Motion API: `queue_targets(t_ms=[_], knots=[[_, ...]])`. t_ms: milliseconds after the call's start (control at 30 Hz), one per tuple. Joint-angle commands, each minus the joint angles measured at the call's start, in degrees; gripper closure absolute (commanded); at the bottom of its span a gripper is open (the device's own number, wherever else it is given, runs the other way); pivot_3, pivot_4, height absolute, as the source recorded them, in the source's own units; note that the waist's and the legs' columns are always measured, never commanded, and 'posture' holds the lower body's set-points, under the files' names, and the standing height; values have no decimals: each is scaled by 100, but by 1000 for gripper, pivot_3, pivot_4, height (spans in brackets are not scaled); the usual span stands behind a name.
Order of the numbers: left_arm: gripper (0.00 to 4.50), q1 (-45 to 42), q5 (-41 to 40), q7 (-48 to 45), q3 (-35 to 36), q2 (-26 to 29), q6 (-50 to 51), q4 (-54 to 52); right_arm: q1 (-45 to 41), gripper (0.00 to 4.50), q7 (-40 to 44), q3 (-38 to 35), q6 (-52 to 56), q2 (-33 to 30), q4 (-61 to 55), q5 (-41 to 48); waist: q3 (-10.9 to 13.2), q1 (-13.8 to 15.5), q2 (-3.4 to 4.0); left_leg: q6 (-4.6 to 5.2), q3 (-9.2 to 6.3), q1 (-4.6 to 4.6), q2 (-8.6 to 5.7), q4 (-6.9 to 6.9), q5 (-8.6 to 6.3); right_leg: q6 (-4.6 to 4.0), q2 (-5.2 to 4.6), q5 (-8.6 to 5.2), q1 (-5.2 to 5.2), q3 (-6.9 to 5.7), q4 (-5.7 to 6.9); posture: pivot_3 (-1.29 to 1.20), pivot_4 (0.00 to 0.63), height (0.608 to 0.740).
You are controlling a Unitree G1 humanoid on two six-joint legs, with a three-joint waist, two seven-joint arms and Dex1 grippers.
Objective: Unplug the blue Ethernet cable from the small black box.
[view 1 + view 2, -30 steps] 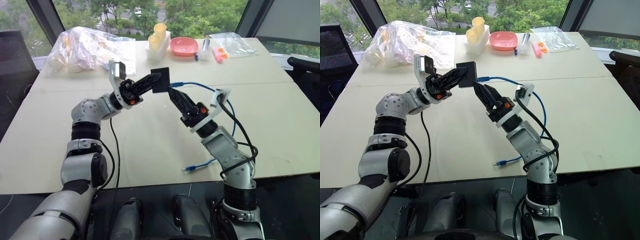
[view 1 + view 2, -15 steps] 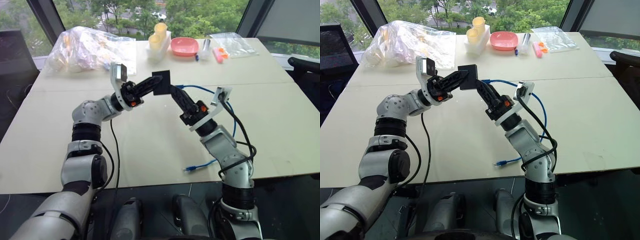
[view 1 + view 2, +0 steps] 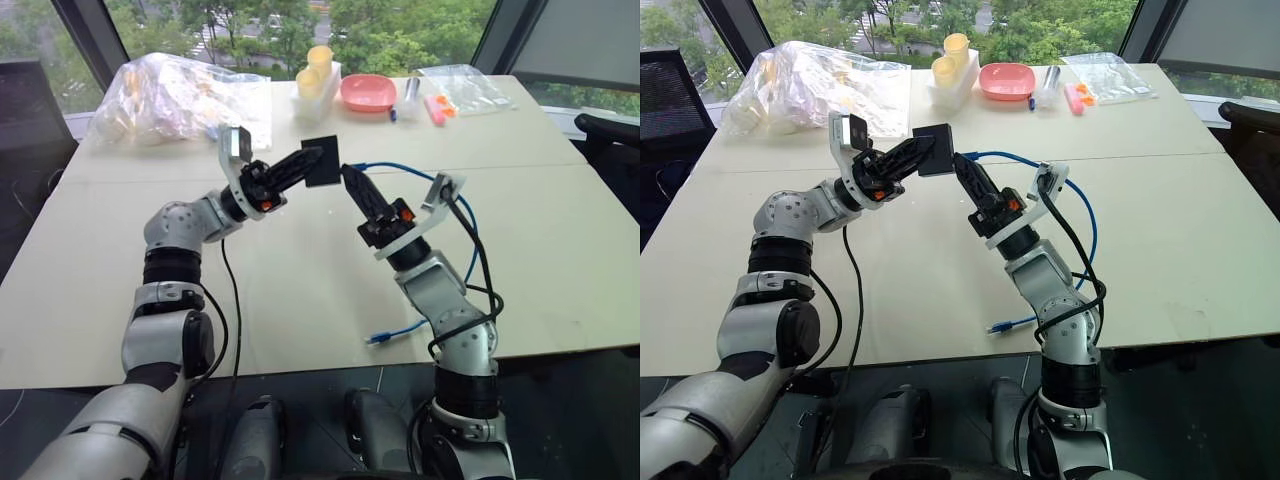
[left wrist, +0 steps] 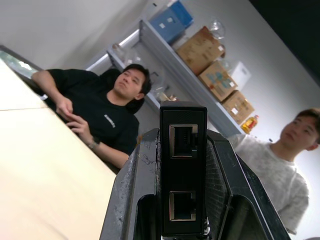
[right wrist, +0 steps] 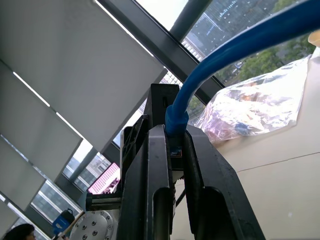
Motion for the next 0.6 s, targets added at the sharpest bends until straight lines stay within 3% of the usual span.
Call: queue_targets(t_ms=[33, 267, 367, 467, 600], knots=[[3981, 111, -108, -135, 229, 601, 24, -206, -227, 4460, -394, -1000, -549, -209, 37, 301, 0, -9, 0, 0, 0, 0, 0, 0, 0, 0, 0, 0, 0, 0, 0, 0, 150, 740], [3981, 104, 135, -474, -95, 1255, -71, 15, -408, 4460, -484, -1422, -597, -732, 448, 304, 1, 25, 1, 0, 2, -4, -1, -14, 0, 1, -3, -2, -6, -2, -7, 0, 150, 740], [3981, 99, 893, 200, -452, 846, -1410, -58, -556, 4460, -678, -1336, -353, -949, 895, 60, 0, 51, 2, 0, 2, -3, -1, -12, 0, -8, -6, -6, -5, -1, -6, 0, 150, 740], [3981, 141, 2018, 1184, -1021, 166, -3413, 1, -853, 4460, -1035, -1055, 5, -1364, 1747, -694, 0, 138, 1, 0, 10, -3, -2, -5, 0, -20, -14, -11, -3, 6, -8, 0, 150, 740], [3981, 78, 2832, 2029, -1367, -522, -5142, 479, -1351, 4460, -1375, -894, 362, -1810, 2764, -1437, 0, 170, 1, 0, 33, -11, -7, -5, 0, -22, -17, -11, -10, 18, -14, 0, 150, 740]])
